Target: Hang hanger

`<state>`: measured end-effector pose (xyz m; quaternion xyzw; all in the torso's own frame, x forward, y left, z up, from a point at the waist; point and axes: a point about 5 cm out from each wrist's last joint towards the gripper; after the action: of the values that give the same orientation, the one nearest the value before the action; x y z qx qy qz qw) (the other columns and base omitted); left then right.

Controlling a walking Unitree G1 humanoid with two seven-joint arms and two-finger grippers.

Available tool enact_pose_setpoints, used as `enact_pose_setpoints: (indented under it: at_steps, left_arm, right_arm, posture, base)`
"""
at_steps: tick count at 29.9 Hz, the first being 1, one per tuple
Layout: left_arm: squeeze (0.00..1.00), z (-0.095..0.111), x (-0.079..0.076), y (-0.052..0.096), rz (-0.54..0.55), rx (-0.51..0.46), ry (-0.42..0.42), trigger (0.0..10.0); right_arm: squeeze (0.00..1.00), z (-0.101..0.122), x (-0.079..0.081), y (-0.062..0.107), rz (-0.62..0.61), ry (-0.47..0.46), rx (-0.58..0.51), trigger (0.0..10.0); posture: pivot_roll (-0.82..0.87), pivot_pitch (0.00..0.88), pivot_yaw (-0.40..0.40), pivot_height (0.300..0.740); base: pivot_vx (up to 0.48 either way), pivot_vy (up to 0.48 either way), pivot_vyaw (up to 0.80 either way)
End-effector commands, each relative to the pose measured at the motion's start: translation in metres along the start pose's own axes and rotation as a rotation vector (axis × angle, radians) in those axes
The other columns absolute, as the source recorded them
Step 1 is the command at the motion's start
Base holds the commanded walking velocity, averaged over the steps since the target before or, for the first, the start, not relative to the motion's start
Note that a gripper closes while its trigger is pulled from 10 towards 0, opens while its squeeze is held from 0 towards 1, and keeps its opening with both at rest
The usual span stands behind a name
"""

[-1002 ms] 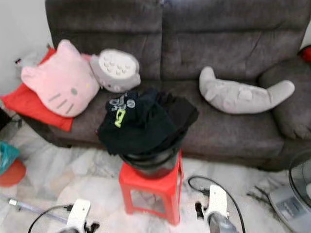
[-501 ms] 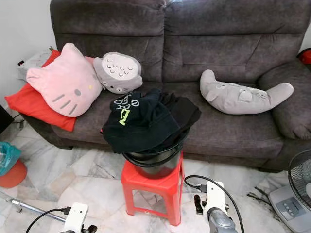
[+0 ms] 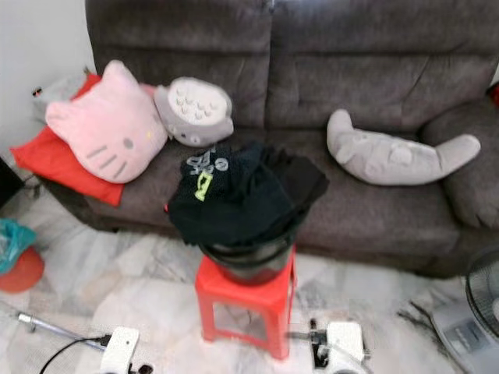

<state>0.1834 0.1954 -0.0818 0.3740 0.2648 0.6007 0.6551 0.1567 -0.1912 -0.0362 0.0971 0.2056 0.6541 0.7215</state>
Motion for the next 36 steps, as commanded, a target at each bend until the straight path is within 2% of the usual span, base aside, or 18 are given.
enact_pose_setpoints:
  at_steps: [1, 6, 7, 11, 12, 13, 18, 21, 23, 30, 31, 36]
  left_arm:
    - [0.00, -0.005, 0.002, 0.001, 0.003, 0.018, -0.025, 10.0]
    - [0.00, -0.007, 0.006, 0.002, 0.010, 0.019, -0.029, 10.0]
    - [0.00, -0.007, 0.007, 0.002, 0.012, 0.018, -0.030, 10.0]
    - [0.00, -0.006, 0.007, 0.002, 0.014, 0.013, -0.031, 10.0]
    - [0.00, -0.004, 0.007, 0.002, 0.016, 0.008, -0.031, 10.0]
    - [0.00, -0.004, 0.007, 0.002, 0.016, 0.008, -0.031, 10.0]
    - [0.00, 0.002, 0.005, 0.000, 0.020, -0.008, -0.026, 10.0]
    - [0.00, 0.004, 0.005, 0.000, 0.020, -0.012, -0.025, 10.0]
    - [0.00, 0.006, 0.005, -0.001, 0.021, -0.015, -0.026, 10.0]
    - [0.00, 0.009, 0.006, -0.001, 0.024, -0.023, -0.028, 10.0]
    - [0.00, 0.009, 0.007, -0.001, 0.026, -0.025, -0.028, 10.0]
    - [0.00, 0.011, 0.009, -0.001, 0.031, -0.030, -0.030, 10.0]
  right_arm:
    - [0.00, 0.023, -0.005, -0.005, -0.030, -0.004, -0.104, 10.0]
    - [0.00, 0.041, -0.015, 0.004, -0.086, 0.005, -0.187, 10.0]
    - [0.00, 0.053, -0.019, 0.008, -0.108, 0.032, -0.226, 10.0]
    - [0.00, 0.075, -0.023, 0.004, -0.125, 0.038, -0.286, 10.0]
    - [0.00, 0.086, -0.026, -0.005, -0.114, 0.057, -0.310, 10.0]
    - [0.00, 0.086, -0.026, -0.005, -0.114, 0.057, -0.310, 10.0]
    - [0.00, 0.115, -0.035, -0.036, -0.085, 0.094, -0.350, 10.0]
    - [0.00, 0.125, -0.036, -0.046, -0.059, 0.097, -0.352, 10.0]
    - [0.00, 0.136, -0.032, -0.059, 0.006, 0.109, -0.360, 10.0]
    - [0.00, 0.154, -0.023, -0.076, 0.138, 0.119, -0.386, 10.0]
    - [0.00, 0.158, -0.020, -0.078, 0.179, 0.146, -0.397, 10.0]
    - [0.00, 0.163, -0.019, -0.079, 0.220, 0.149, -0.409, 10.0]
  posture:
    - [-0.22, 0.000, 0.060, 0.740]
    - [-0.22, 0.000, 0.061, 0.740]
    - [-0.22, 0.000, 0.064, 0.740]
    - [-0.23, 0.000, 0.066, 0.740]
    - [-0.23, 0.000, 0.071, 0.740]
    - [-0.23, 0.000, 0.071, 0.740]
    - [-0.24, 0.000, 0.083, 0.740]
    - [-0.23, 0.000, 0.085, 0.740]
    - [-0.23, 0.000, 0.089, 0.740]
    - [-0.22, 0.000, 0.099, 0.740]
    - [-0.22, 0.000, 0.100, 0.740]
    - [-0.22, 0.000, 0.101, 0.740]
  base:
    - [0.000, 0.000, 0.00]
    - [0.000, 0.000, 0.00]
    - [0.000, 0.000, 0.00]
    - [0.000, 0.000, 0.00]
    - [0.000, 0.000, 0.00]
    - [0.000, 0.000, 0.00]
    - [0.000, 0.000, 0.00]
    - [0.000, 0.000, 0.00]
    - [0.000, 0.000, 0.00]
    - [0.000, 0.000, 0.00]
    - [0.000, 0.000, 0.00]
    - [0.000, 0.000, 0.00]
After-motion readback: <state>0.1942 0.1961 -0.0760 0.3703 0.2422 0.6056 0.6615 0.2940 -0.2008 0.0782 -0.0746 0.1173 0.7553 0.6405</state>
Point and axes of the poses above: a point about 5 cm out from each wrist's last joint towards the gripper, its own y axis pointing back from the gripper into the wrist, its own z axis along the axis of the wrist's last joint, x = y × z
